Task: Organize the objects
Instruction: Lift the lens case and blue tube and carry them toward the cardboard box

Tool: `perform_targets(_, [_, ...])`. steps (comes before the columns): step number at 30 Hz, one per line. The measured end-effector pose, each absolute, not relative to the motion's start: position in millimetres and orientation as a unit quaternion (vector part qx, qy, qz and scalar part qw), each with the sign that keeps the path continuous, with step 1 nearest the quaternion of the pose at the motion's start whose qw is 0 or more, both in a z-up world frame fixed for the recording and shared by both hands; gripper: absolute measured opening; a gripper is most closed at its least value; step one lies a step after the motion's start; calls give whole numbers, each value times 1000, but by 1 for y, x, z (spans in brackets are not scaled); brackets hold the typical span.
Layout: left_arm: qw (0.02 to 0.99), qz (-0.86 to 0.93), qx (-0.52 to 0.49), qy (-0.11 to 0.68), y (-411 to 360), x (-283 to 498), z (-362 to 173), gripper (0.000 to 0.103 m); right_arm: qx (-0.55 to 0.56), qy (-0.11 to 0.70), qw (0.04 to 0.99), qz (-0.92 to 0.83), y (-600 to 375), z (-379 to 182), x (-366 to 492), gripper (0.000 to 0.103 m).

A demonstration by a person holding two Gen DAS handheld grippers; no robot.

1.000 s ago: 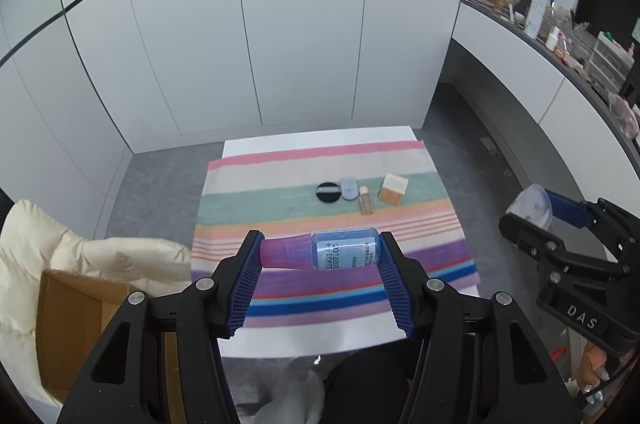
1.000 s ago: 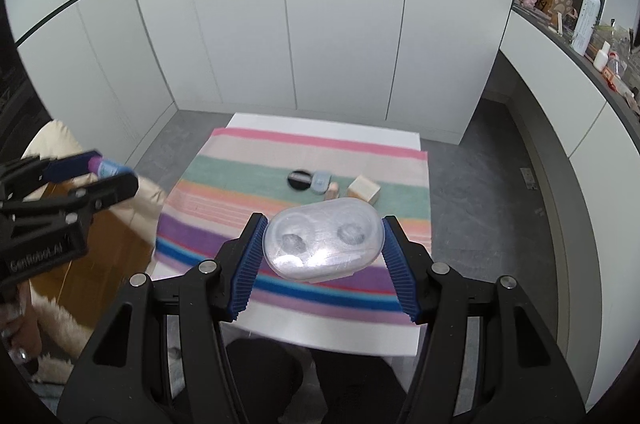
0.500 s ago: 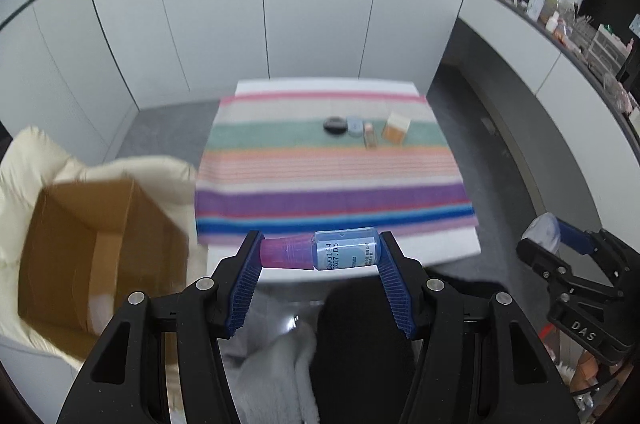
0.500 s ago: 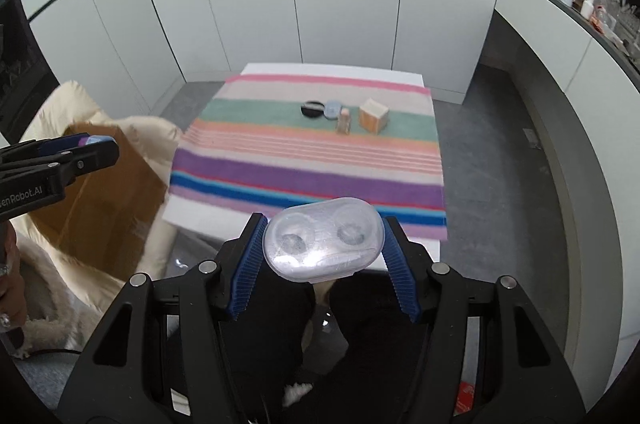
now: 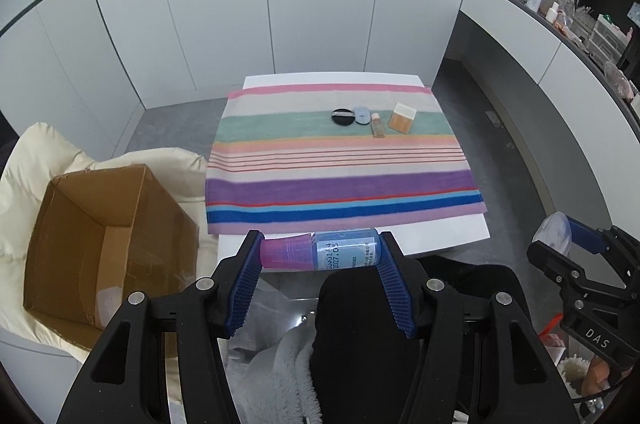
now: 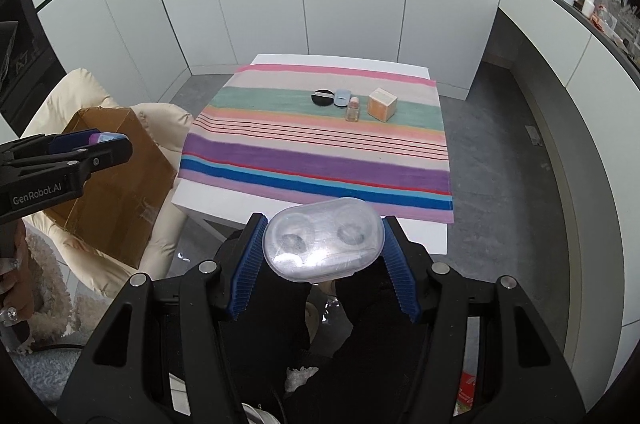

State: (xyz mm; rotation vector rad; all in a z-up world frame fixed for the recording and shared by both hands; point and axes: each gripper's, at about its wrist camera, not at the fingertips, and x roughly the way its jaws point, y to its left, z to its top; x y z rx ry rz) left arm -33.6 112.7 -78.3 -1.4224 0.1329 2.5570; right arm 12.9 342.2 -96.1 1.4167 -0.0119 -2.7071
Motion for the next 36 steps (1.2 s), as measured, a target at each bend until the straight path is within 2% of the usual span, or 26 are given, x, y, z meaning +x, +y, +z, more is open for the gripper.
perform_targets(13, [34,867,-497,3,29,-17,-86,58,463,33,121,-877,272,-100,2,60])
perform_targets(36, [-160,831,-517,-129,-182,78,-110,59,453,171,355,-800,24,-122,20,60])
